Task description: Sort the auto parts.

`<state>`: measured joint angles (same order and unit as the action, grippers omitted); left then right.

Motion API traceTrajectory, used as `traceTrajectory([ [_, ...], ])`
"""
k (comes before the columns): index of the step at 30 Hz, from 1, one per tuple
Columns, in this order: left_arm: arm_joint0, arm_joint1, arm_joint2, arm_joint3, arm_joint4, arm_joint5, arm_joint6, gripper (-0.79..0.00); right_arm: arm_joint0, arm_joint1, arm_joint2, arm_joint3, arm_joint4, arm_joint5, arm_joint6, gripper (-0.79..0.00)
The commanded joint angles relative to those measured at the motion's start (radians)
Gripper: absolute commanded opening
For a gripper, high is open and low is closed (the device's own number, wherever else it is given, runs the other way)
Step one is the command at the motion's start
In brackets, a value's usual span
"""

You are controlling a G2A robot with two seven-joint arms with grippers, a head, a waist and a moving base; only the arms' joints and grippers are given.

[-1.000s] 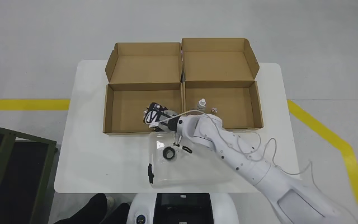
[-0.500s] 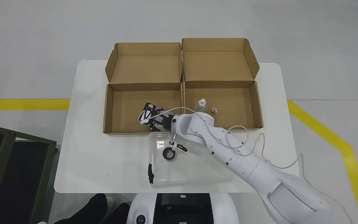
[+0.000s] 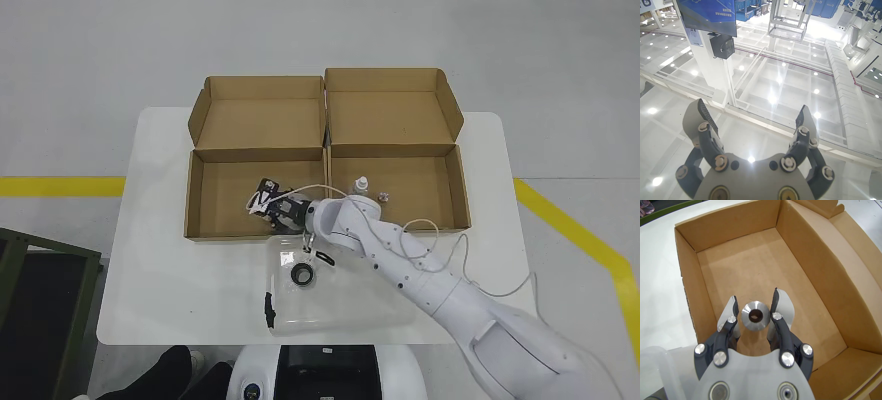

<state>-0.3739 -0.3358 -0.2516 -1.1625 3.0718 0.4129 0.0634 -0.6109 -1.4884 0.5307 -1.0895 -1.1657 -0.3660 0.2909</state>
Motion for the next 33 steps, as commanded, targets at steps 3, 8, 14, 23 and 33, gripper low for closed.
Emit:
traceTrajectory([
  [3,0.000,0.000,0.000,0.000,0.000,0.000,0.000,0.000,0.001,-0.003,0.015,-0.008,-0.008,-0.012,0.006,-0.416],
  [8,0.000,0.000,0.000,0.000,0.000,0.000,0.000,0.000,-0.009,0.005,0.052,-0.075,-0.023,-0.028,0.003,-0.348],
  [14,0.000,0.000,0.000,0.000,0.000,0.000,0.000,0.000,-0.062,0.036,0.118,-0.216,-0.061,-0.077,0.021,-0.274],
  [23,0.000,0.000,0.000,0.000,0.000,0.000,0.000,0.000,-0.234,0.105,0.237,-0.514,-0.158,-0.199,0.060,-0.089],
  [33,0.000,0.000,0.000,0.000,0.000,0.000,0.000,0.000,-0.432,0.174,0.363,-0.742,-0.239,-0.398,0.106,0.000],
])
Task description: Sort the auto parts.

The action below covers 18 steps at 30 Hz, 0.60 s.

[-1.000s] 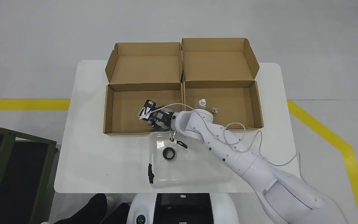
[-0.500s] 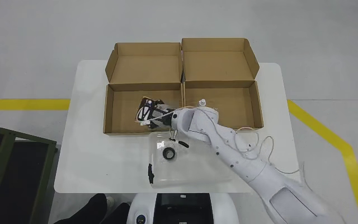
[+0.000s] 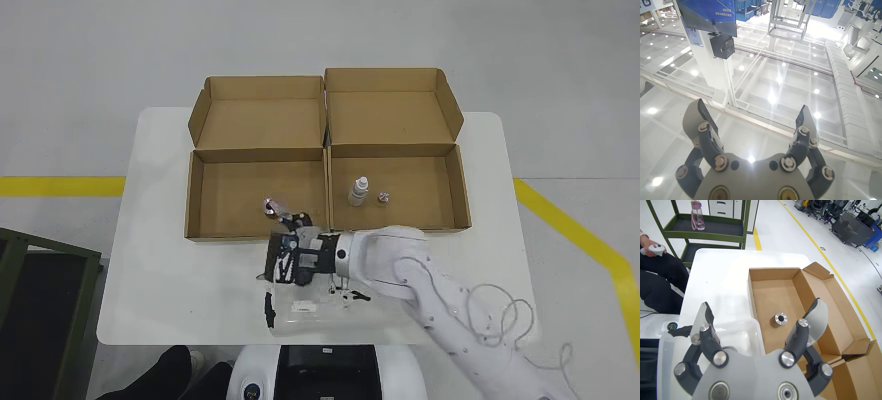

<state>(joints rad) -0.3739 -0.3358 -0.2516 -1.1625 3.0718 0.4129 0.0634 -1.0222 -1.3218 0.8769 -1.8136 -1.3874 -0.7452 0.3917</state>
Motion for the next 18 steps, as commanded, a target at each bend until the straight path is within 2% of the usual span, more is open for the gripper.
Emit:
traceTrajectory([
  [1,0.000,0.000,0.000,0.000,0.000,0.000,0.000,0.000,-0.036,0.013,0.029,-0.031,-0.028,-0.032,0.003,0.000],
  [8,0.000,0.000,0.000,0.000,0.000,0.000,0.000,0.000,-0.127,0.049,0.094,-0.084,-0.131,-0.135,-0.063,0.000],
  [18,0.000,0.000,0.000,0.000,0.000,0.000,0.000,0.000,-0.198,0.078,0.115,-0.041,-0.230,-0.188,-0.132,-0.043],
])
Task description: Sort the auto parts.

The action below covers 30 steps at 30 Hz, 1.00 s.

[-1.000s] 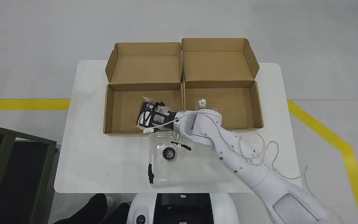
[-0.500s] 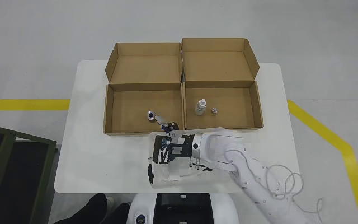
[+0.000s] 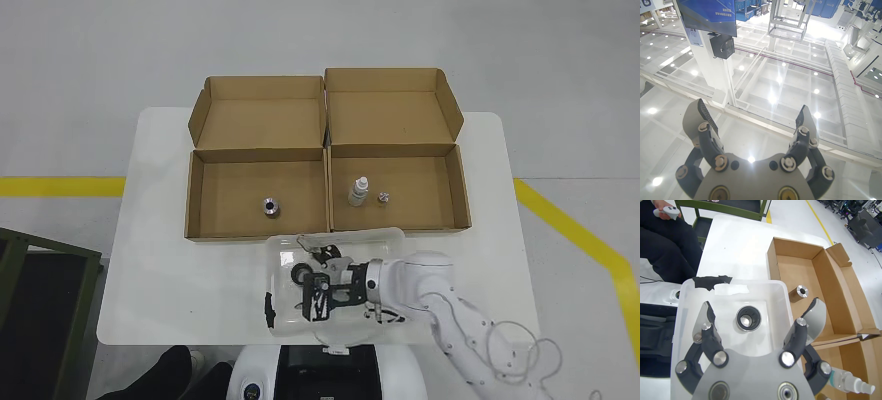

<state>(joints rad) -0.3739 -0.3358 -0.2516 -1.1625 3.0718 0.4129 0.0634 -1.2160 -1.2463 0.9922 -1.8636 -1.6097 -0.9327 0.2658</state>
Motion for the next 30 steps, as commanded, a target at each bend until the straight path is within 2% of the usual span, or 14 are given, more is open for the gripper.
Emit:
traceTrajectory([
  [1,0.000,0.000,0.000,0.000,0.000,0.000,0.000,0.000,-0.007,0.004,-0.001,0.017,-0.014,-0.001,-0.011,-0.058],
  [11,0.000,0.000,0.000,0.000,0.000,0.000,0.000,0.000,0.010,0.011,-0.017,0.099,-0.062,0.021,-0.053,-0.126],
  [13,0.000,0.000,0.000,0.000,0.000,0.000,0.000,0.000,0.019,0.010,-0.026,0.116,-0.067,0.030,-0.061,-0.163],
  [24,0.000,0.000,0.000,0.000,0.000,0.000,0.000,0.000,0.065,-0.002,-0.088,0.211,-0.065,0.089,-0.089,-0.243],
  [27,0.000,0.000,0.000,0.000,0.000,0.000,0.000,0.000,0.069,-0.002,-0.093,0.220,-0.055,0.097,-0.099,-0.289],
  [30,0.000,0.000,0.000,0.000,0.000,0.000,0.000,0.000,0.070,-0.002,-0.097,0.225,-0.049,0.104,-0.106,-0.397],
])
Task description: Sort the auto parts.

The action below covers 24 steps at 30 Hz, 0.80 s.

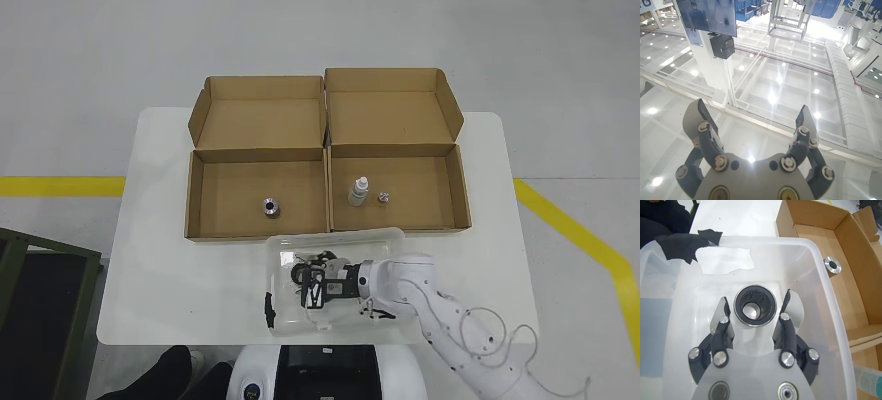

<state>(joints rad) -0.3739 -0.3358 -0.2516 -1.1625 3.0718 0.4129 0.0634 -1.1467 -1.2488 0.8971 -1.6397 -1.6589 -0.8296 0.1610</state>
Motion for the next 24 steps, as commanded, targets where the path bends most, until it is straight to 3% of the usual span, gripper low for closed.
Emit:
traceTrajectory([
  [1,0.000,0.000,0.000,0.000,0.000,0.000,0.000,0.000,0.001,0.000,-0.002,0.003,0.001,0.005,-0.003,-0.406],
  [4,0.000,0.000,0.000,0.000,0.000,0.000,0.000,0.000,0.001,0.001,-0.004,0.010,0.008,0.009,-0.009,-0.465],
  [10,0.000,0.000,0.000,0.000,0.000,0.000,0.000,0.000,-0.006,0.007,0.016,-0.008,0.049,-0.013,-0.023,-0.723],
  [12,0.000,0.000,0.000,0.000,0.000,0.000,0.000,0.000,-0.014,0.012,0.031,-0.030,0.065,-0.024,-0.025,-0.773],
  [24,0.000,0.000,0.000,0.000,0.000,0.000,0.000,0.000,-0.097,0.038,0.140,-0.239,0.255,-0.055,-0.036,-0.785],
])
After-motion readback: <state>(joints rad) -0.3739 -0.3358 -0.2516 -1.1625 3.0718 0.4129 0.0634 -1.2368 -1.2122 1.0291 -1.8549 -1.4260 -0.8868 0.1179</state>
